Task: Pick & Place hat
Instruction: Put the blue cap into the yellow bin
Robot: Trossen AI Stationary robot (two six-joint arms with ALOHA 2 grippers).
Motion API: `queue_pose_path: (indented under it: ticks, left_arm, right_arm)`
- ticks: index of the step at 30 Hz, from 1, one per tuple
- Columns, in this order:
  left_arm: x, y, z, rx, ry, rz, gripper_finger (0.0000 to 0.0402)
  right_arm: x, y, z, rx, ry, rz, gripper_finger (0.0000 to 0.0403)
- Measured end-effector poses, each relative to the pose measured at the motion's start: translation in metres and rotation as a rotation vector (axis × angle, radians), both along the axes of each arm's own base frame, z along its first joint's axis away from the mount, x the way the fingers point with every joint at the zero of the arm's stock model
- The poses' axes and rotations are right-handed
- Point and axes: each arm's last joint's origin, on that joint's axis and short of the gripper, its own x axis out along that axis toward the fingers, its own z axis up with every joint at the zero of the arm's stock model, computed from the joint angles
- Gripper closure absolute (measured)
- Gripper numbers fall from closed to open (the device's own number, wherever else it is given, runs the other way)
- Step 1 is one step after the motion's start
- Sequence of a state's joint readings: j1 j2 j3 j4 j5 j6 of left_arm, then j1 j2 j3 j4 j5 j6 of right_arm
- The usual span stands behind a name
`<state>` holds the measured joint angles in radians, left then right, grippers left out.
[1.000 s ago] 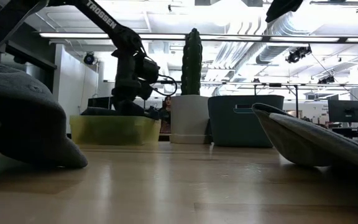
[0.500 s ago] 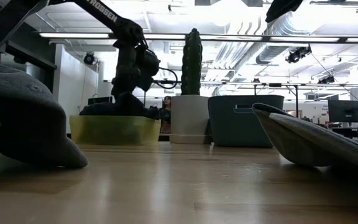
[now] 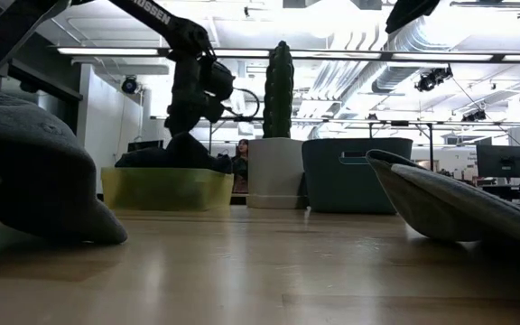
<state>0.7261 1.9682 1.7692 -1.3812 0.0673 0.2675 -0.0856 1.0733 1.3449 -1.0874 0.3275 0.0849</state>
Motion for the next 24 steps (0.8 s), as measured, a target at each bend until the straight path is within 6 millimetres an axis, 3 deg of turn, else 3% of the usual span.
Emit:
queue_pose_path:
  ticks: [10, 15, 24]
  left_arm:
    - [0.011, 0.010, 0.009, 0.085, -0.123, 0.193, 0.0401]
    - [0.016, 0.015, 0.010, 0.151, -0.163, 0.203, 0.0401]
    - [0.020, 0.034, -0.029, 0.109, -0.070, 0.224, 0.0401]
  right_arm:
    - [0.000, 0.000, 0.000, -0.004, 0.000, -0.006, 0.0222]
    - [0.000, 0.000, 0.000, -0.005, -0.001, -0.009, 0.0222]
    - [0.000, 0.000, 0.000, -0.001, -0.004, -0.015, 0.0221]
